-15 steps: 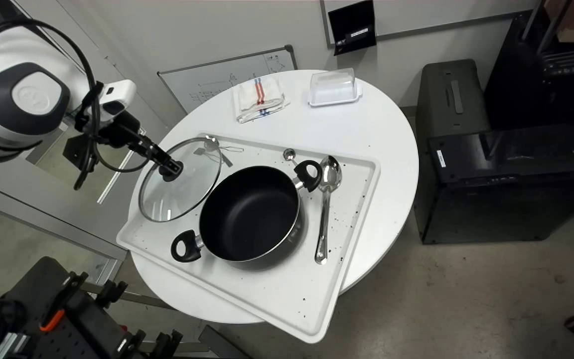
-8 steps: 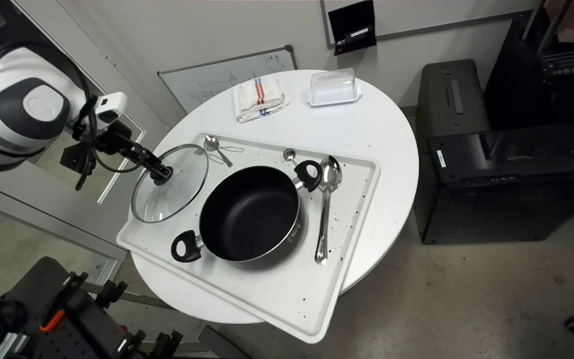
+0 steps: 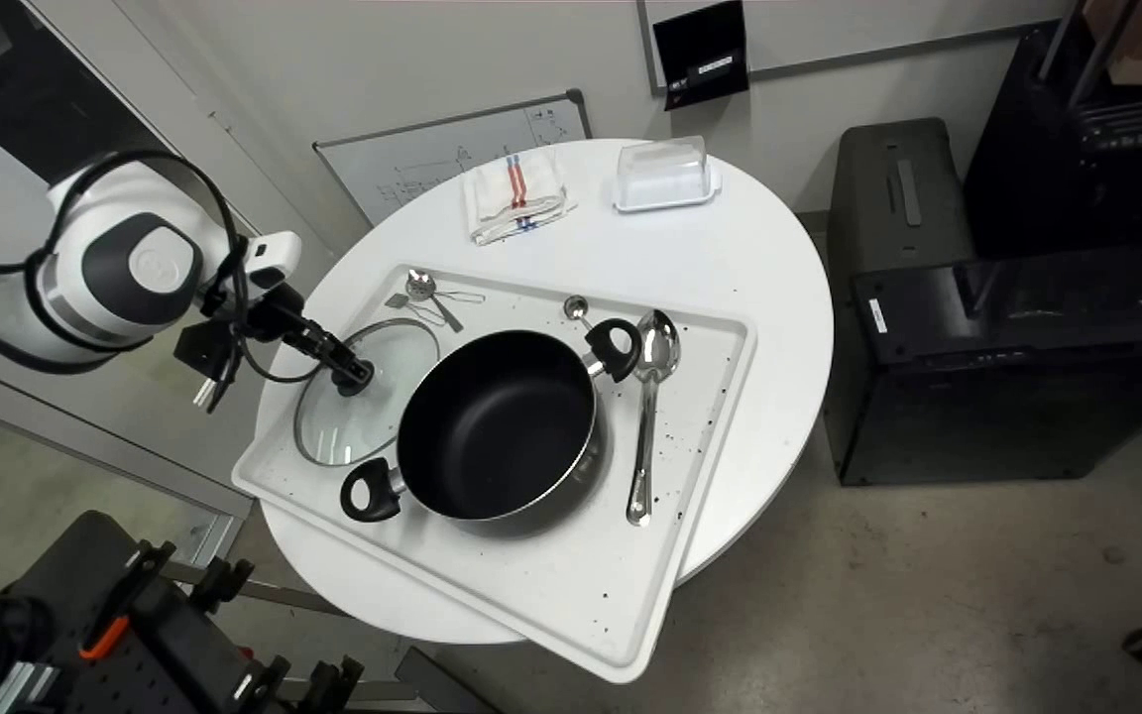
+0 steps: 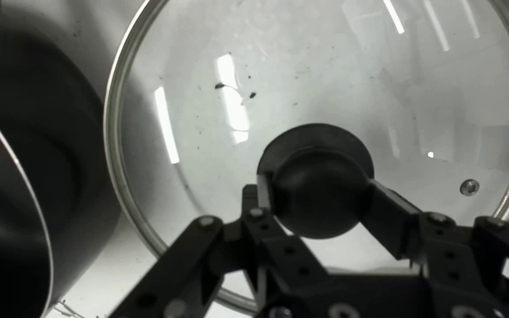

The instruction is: Remove the glass lid from the pot and put it on the white tray

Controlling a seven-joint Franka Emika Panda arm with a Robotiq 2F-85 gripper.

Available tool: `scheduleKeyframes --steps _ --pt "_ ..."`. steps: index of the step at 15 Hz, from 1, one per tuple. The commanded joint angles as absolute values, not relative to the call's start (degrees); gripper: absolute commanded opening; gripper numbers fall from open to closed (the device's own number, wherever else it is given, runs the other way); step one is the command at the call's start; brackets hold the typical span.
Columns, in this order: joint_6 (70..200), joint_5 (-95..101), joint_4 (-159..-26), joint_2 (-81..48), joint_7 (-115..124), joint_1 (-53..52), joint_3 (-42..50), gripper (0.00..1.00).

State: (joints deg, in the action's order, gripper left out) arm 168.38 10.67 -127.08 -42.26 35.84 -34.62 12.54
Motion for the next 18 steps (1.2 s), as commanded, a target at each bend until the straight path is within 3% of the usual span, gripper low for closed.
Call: scheduleKeyframes --steps 1,9,10,14,18 --pt "170.15 7.04 -124.16 -46.44 34.21 -34.33 12.83 0.26" --pt "170.16 2.00 -124.30 -47.08 32.12 -33.21 11.43 0.26" --pt "170.07 1.73 -124.55 -46.76 31.93 -33.04 11.25 0.69" --pt "170.82 1.67 -126.56 -44.77 31.17 -32.60 11.04 0.96" --pt "171.57 2.19 -131.10 -40.07 28.38 -31.12 10.08 1.00"
